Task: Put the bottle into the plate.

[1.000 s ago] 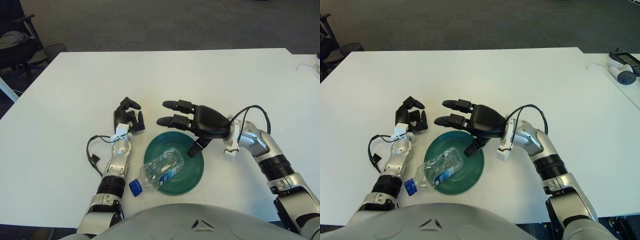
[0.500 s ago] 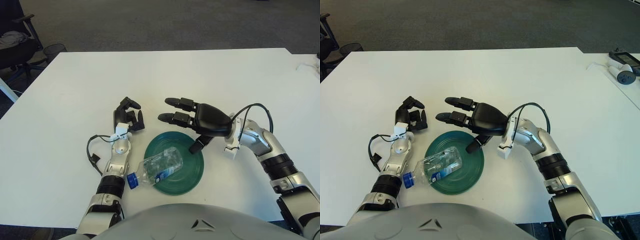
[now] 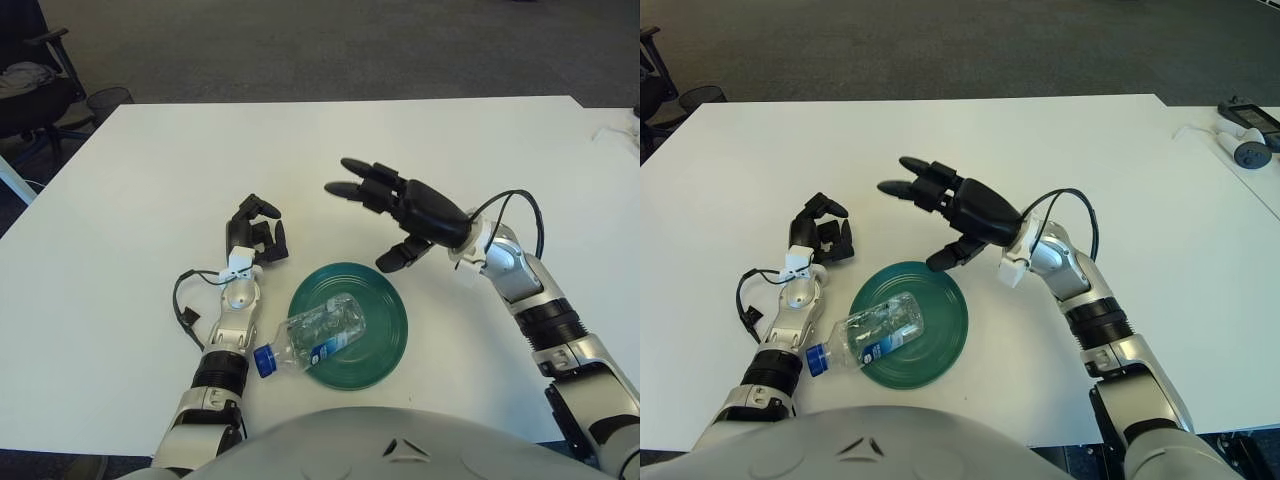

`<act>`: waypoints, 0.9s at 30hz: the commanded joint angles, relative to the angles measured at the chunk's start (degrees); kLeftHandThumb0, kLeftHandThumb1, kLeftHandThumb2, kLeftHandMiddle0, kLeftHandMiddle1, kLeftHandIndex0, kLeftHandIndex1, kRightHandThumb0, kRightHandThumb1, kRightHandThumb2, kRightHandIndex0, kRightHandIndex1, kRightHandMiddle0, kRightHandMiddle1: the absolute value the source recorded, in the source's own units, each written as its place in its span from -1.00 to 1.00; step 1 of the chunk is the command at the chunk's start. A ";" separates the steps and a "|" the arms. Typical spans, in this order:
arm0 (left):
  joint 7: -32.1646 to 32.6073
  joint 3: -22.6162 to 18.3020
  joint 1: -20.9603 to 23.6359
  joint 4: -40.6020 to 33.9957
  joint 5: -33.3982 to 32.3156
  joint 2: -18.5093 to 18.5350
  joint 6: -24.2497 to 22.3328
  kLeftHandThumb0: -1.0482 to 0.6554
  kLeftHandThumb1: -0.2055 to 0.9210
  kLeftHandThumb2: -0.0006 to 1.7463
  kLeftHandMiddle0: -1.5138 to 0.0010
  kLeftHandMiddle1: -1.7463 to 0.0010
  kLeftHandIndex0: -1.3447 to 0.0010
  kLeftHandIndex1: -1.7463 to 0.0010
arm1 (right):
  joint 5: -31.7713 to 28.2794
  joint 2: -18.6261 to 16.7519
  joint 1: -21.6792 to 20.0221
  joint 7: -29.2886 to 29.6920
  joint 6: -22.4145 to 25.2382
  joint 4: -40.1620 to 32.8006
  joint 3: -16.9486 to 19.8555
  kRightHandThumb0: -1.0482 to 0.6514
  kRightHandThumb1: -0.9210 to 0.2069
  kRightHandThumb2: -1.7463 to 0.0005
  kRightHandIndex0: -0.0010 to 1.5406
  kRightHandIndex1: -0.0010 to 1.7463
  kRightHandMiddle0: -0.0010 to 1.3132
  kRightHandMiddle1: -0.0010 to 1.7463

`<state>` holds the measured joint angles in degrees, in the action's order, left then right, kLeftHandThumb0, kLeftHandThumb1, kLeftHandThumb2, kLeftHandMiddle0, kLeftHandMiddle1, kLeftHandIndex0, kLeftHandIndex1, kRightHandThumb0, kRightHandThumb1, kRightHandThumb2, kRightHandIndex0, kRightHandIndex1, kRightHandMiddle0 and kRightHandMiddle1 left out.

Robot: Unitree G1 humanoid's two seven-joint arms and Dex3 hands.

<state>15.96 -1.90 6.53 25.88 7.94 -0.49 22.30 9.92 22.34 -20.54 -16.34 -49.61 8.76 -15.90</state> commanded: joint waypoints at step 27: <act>0.64 -0.66 -0.87 3.19 -0.29 0.23 -0.71 -0.42 -0.42 0.78 -0.71 -1.00 -0.15 -1.00 | -40.74 -20.75 1.29 -16.09 20.63 13.15 14.80 -0.43 -0.32 -0.11 -0.80 0.16 -1.00 0.41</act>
<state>16.92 -2.43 6.71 27.34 7.36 -0.55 24.22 -30.31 2.61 -18.41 -30.71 -29.22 21.46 -2.43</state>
